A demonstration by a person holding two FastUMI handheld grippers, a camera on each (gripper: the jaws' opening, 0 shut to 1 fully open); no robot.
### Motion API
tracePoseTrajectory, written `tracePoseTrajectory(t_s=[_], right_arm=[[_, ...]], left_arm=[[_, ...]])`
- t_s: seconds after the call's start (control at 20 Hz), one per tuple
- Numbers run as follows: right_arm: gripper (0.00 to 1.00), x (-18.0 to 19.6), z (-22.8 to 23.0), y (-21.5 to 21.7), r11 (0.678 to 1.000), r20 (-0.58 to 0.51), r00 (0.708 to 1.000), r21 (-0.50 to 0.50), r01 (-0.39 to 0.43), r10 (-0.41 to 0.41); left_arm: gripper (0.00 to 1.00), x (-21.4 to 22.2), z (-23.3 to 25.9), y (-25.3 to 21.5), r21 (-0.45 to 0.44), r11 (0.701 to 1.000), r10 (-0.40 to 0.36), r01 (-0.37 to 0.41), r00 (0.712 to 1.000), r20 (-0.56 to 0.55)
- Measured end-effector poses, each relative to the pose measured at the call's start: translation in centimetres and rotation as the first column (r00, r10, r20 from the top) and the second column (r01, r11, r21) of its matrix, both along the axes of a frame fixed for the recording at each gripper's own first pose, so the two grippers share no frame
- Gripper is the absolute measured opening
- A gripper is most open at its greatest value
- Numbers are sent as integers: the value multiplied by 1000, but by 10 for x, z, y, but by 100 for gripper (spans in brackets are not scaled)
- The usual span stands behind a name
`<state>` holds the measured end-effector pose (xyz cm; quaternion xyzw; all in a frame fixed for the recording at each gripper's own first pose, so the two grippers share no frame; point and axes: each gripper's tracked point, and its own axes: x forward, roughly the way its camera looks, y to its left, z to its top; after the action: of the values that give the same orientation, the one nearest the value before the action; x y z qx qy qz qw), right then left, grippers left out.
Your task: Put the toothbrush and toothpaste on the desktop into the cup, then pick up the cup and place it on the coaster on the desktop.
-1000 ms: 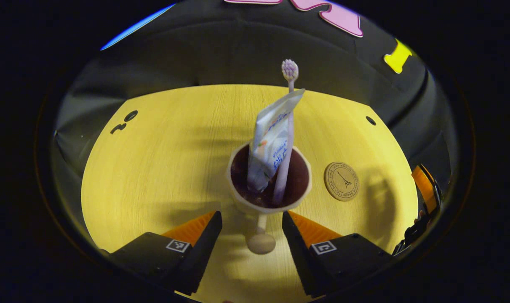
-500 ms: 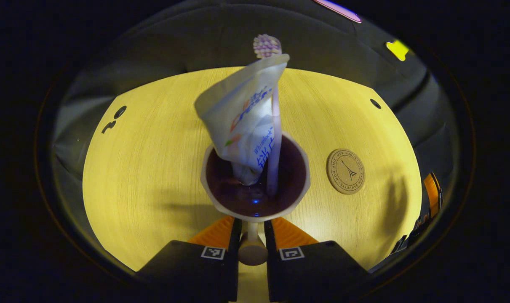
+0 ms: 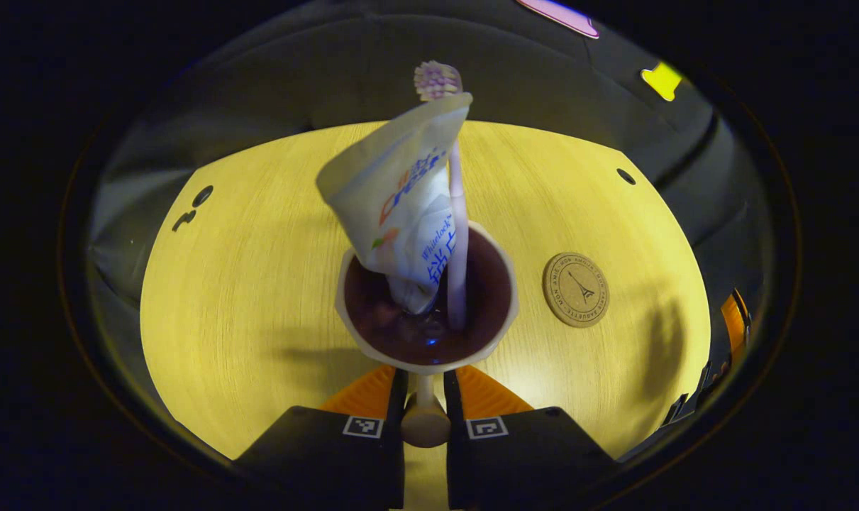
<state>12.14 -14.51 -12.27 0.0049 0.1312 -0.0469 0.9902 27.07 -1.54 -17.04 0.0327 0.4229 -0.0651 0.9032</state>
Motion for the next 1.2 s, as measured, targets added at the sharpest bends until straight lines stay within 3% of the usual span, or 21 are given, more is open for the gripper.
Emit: tracePoseTrajectory(t_s=[0.15,0.2,0.25,0.35,0.45,0.5,0.55,0.65,0.7,0.75,0.8,0.9,0.95,1.0,1.05,1.15,1.2], right_arm=[[98,-4,3,4,1000,-4,1000,0,-9,9],[99,-4,4,5,1000,-3,1000,1,-10,10],[98,-6,-6,9,1000,-4,1000,2,-12,12],[98,-6,-6,11,1000,-3,1000,0,-15,15],[98,-8,-5,13,1000,0,1000,-3,-19,19],[98,-10,-5,14,1000,0,1000,-1,-22,22],[98,-11,-5,16,1000,0,1000,2,-23,23],[98,-12,-5,16,1000,1,1000,6,-25,25],[99,-13,-5,17,1000,1,1000,8,-25,25],[98,-13,-5,17,1000,2,1000,9,-26,26],[98,-13,-6,18,1000,1,1000,11,-28,28],[98,-14,-7,18,999,-2,1000,13,-31,31],[98,-14,-8,19,999,-4,999,15,-32,32],[98,-14,-9,19,999,-6,999,17,-34,34],[98,-14,-9,19,999,-7,999,19,-35,35],[98,-14,-12,19,999,-10,999,23,-37,37],[98,-15,-12,20,999,-12,999,24,-39,39]], left_arm=[[28,4,15,-20,3,999,-46,46,998,31],[33,4,20,-29,2,998,-66,66,997,40],[28,5,23,-37,5,996,-88,88,995,47],[32,7,28,-60,6,991,-134,134,989,60],[28,8,25,-81,8,984,-176,176,983,56],[32,8,23,-92,9,980,-198,198,979,52],[28,8,21,-101,14,976,-218,217,975,49],[28,8,15,-118,24,969,-249,248,968,38],[32,8,10,-125,24,966,-259,259,965,32],[28,8,8,-130,26,964,-266,266,963,27],[32,8,5,-134,29,962,-272,271,962,21],[28,9,5,-142,44,959,-282,281,959,16],[33,9,5,-145,53,956,-288,287,957,16],[28,10,6,-148,63,954,-294,292,956,16],[33,11,7,-151,72,952,-300,298,954,16],[28,11,6,-157,85,948,-308,306,951,9],[33,11,6,-160,91,947,-311,310,950,5]])
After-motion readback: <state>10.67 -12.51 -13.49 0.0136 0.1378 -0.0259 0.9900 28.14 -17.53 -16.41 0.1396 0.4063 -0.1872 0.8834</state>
